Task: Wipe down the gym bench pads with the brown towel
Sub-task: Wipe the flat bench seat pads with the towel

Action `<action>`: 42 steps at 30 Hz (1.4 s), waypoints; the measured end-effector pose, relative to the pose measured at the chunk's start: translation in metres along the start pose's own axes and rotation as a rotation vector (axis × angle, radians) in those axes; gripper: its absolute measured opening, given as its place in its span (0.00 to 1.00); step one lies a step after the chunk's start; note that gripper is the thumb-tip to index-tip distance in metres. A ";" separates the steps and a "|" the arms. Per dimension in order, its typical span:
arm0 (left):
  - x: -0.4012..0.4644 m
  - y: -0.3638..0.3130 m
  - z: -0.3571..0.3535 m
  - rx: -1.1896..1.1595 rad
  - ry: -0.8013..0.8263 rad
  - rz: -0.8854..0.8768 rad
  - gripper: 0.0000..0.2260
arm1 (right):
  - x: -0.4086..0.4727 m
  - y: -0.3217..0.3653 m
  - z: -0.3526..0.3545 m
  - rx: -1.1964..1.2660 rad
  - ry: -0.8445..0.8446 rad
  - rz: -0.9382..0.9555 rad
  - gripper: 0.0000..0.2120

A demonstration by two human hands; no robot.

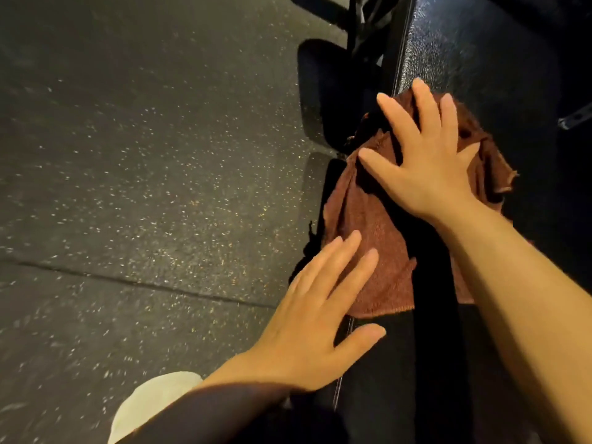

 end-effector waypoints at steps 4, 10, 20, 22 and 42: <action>0.001 -0.009 -0.010 0.090 -0.075 -0.088 0.23 | 0.007 -0.017 0.008 0.041 -0.016 0.100 0.27; 0.096 -0.012 0.011 0.049 -0.265 -0.051 0.21 | -0.051 -0.072 0.006 0.138 -0.315 0.022 0.25; 0.078 -0.016 -0.024 0.127 -0.193 -0.042 0.20 | -0.102 -0.083 -0.021 0.109 -0.175 0.041 0.26; 0.058 -0.021 -0.030 0.123 -0.178 -0.037 0.19 | -0.113 -0.085 -0.017 0.100 -0.136 0.105 0.25; -0.084 -0.033 -0.047 0.101 0.071 -0.265 0.25 | -0.153 -0.058 -0.034 0.121 -0.144 0.364 0.25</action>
Point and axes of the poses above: each hand's wrist, its own x-axis towards the middle knuckle, its own z-axis out of the back of the hand, y = z × x, the point moved 2 cm from there along x, towards the middle knuckle, and after that the axes turned 3 degrees about -z, right-handed, at the moved point
